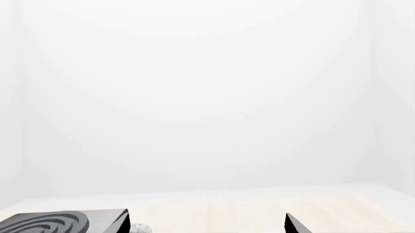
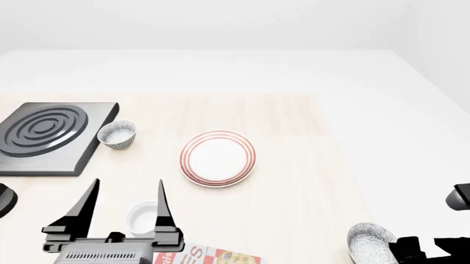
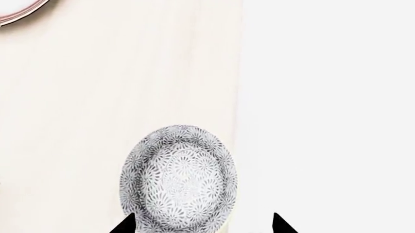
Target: Pick the akita bowl next to the cookies box and place it on the plate.
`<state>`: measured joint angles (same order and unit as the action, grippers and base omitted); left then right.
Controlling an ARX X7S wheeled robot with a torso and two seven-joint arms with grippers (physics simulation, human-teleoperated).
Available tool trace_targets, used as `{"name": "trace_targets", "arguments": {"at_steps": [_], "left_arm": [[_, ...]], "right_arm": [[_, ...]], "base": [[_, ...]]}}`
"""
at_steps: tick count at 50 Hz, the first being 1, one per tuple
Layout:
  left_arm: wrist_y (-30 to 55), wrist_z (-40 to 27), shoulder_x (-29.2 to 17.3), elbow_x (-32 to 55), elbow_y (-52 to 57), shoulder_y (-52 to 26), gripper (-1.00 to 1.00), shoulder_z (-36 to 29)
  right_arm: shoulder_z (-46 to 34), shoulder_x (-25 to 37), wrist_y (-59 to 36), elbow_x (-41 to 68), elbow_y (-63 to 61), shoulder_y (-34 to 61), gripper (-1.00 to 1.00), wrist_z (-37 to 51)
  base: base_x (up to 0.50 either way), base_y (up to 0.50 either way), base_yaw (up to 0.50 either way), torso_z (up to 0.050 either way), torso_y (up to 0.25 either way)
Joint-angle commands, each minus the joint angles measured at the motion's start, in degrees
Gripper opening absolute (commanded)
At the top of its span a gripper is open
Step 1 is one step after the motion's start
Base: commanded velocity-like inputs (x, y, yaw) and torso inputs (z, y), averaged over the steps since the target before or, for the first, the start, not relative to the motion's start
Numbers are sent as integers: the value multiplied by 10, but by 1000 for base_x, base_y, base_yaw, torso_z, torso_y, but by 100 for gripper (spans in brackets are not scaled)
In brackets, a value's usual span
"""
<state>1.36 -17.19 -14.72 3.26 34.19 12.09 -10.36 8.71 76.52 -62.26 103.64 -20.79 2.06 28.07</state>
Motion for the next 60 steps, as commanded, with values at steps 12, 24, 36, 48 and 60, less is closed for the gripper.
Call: {"name": "trace_targets", "arguments": {"at_steps": [12, 24, 36, 48, 60], "left_arm": [[-14, -4, -5, 4, -20, -5, 100, -4], [-11, -8, -8, 6, -16, -5, 100, -5], [-5, -14, -12, 4, -9, -5, 100, -12], [-5, -18, -16, 8, -11, -7, 100, -14], [-10, -23, -19, 10, -18, -10, 100, -17]], "right_arm": [[-110, -61, -12, -109, 68, 97, 100, -47], [-128, -79, 1, -156, 89, 97, 100, -74], [-151, -98, 11, -194, 101, 87, 100, -97], [-173, -115, 11, -220, 117, 101, 100, -112], [-188, -127, 8, -236, 128, 122, 100, -116]], "base": [[0, 0, 0, 0, 0], [0, 0, 0, 0, 0], [0, 0, 0, 0, 0], [0, 0, 0, 0, 0], [0, 0, 0, 0, 0]]}}
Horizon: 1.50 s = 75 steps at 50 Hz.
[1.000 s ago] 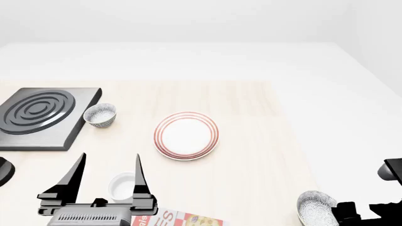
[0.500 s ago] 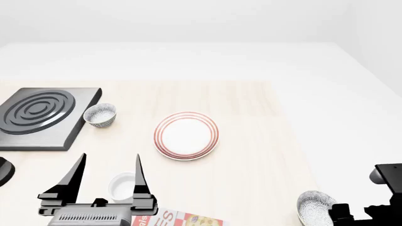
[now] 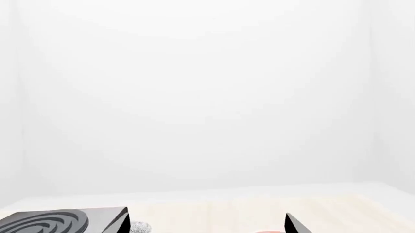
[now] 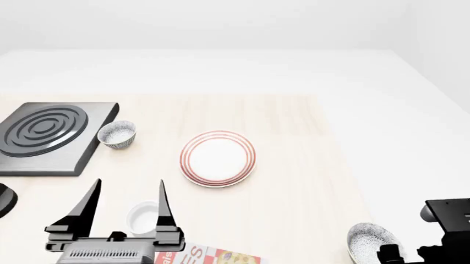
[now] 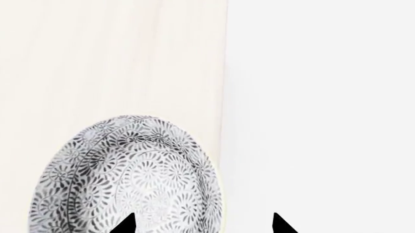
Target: Pick the akita bowl next to the cookies box and place it on the plate.
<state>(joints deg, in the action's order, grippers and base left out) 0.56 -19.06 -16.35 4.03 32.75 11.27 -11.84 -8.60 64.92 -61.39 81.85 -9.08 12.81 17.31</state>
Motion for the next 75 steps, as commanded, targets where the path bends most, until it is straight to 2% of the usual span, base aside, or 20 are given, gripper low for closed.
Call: {"name": "trace_targets", "arguments": {"at_steps": [1, 44, 45, 61, 69, 75], "left_arm": [[-1, -4, -3, 1, -3, -2, 100, -4], [3, -19, -16, 7, 6, -2, 100, -12], [3, -19, -16, 7, 5, -2, 100, -12], [0, -23, -19, 8, 1, -5, 100, -16], [-8, -22, -20, 8, -14, -9, 100, -20], [-9, -24, -22, 10, -12, -8, 100, -19]], "right_arm": [[-17, -13, -1, -20, 12, 17, 100, -10], [-47, -45, 41, -78, 47, 1, 100, -47], [-46, -44, 40, -76, 46, 0, -100, -45], [-24, -21, 39, -47, -2, -6, -100, -33], [12, 16, -1, 45, -55, 25, -100, 21], [14, 29, -42, 108, -78, 100, -100, 50]], "base": [[0, 0, 0, 0, 0], [0, 0, 0, 0, 0], [0, 0, 0, 0, 0], [0, 0, 0, 0, 0], [0, 0, 0, 0, 0], [0, 0, 0, 0, 0]]}}
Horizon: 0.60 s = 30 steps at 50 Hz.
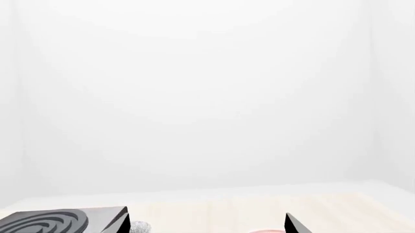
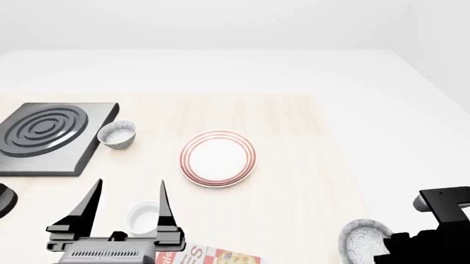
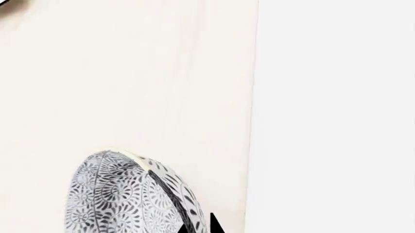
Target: Pick the akita bowl next to the cookies box and place it on the plate.
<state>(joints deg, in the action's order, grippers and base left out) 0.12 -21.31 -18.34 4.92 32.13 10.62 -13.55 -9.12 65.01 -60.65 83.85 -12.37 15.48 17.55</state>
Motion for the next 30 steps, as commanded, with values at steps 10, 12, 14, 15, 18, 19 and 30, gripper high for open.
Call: {"name": "trace_targets", "arguments": {"at_steps": [10, 12, 14, 15, 18, 19, 30], "left_arm": [[-4, -6, -3, 2, -3, 0, 100, -2], [-3, -7, -4, 1, 1, 2, 100, -3], [-2, -7, -4, 2, 0, 0, 100, -2], [-1, -8, -5, 3, 1, 0, 100, -2], [4, -9, -6, 4, 9, 1, 100, -1], [6, -10, -7, 5, 13, 3, 100, -1], [16, -14, -10, 10, 27, 3, 100, -1]], "right_arm": [[-54, -30, -148, 169, -18, 306, -100, 132], [-64, -44, -154, 176, -9, 332, -100, 146], [-78, -64, -163, 184, 4, 372, -100, 161], [-83, -71, -167, 188, 9, 385, -100, 164], [-101, -99, -175, 183, 30, 426, -100, 175], [-112, -119, -179, 170, 47, 453, -100, 178], [-178, -241, -156, 39, 150, 567, -100, 115]], "base": [[0, 0, 0, 0, 0], [0, 0, 0, 0, 0], [0, 0, 0, 0, 0], [0, 0, 0, 0, 0], [0, 0, 0, 0, 0], [0, 0, 0, 0, 0], [0, 0, 0, 0, 0]]}}
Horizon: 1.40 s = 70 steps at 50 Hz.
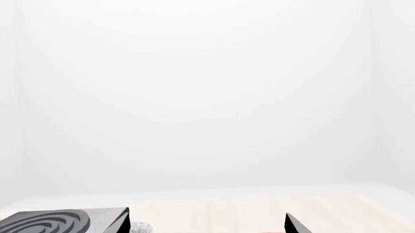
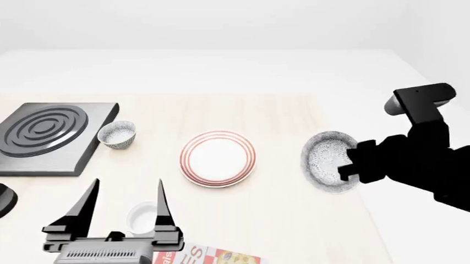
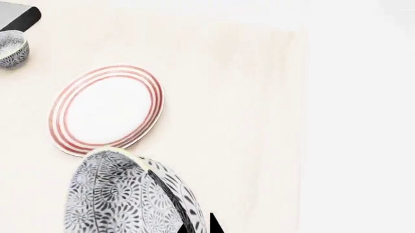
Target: Pick the akita bowl next to the cookies box and place it on the plate.
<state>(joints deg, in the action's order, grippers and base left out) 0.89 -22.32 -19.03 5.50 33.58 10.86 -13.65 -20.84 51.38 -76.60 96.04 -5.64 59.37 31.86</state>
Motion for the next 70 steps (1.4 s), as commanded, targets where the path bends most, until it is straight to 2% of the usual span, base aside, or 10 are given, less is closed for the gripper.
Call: {"name": "trace_targets", "arguments": {"at_steps": [1, 11, 22, 26, 34, 38, 42, 56, 64, 70], "left_arm": [[8, -4, -3, 5, 12, 1, 100, 1], [6, -3, -4, 7, 11, 0, 100, -3], [3, -4, -6, 10, 12, 1, 100, -5], [1, -3, -6, 11, 8, -1, 100, -8], [-7, -1, -8, 16, 1, -1, 100, -8], [-4, -2, -9, 17, 5, -1, 100, -8], [-3, -2, -10, 19, 5, -1, 100, -8], [-4, -4, -13, 20, 11, 1, 100, -12], [-3, -7, -14, 24, 15, 2, 100, -10], [-9, -8, -15, 16, 7, 1, 100, -13]], "right_arm": [[-67, -111, 6, -92, 88, 133, -100, -37], [-148, -214, 54, -215, 209, 222, -100, -131], [-189, -293, 121, -281, 308, 249, -100, -196], [-206, -332, 162, -311, 378, 260, -100, -237], [-233, -437, 270, -372, 579, 281, -100, -325], [-247, -506, 347, -405, 749, 313, -100, -394], [-298, -514, 375, -337, 778, 315, -100, -387], [-592, -514, 507, -20, 784, 276, -100, -361], [-690, -514, 559, 94, 769, 259, -100, -362], [-718, -514, 567, 131, 763, 263, -100, -363]], "base": [[0, 0, 0, 0, 0], [0, 0, 0, 0, 0], [0, 0, 0, 0, 0], [0, 0, 0, 0, 0], [0, 0, 0, 0, 0], [0, 0, 0, 0, 0], [0, 0, 0, 0, 0], [0, 0, 0, 0, 1], [0, 0, 0, -4, -94], [0, 0, 0, -11, -250]]}}
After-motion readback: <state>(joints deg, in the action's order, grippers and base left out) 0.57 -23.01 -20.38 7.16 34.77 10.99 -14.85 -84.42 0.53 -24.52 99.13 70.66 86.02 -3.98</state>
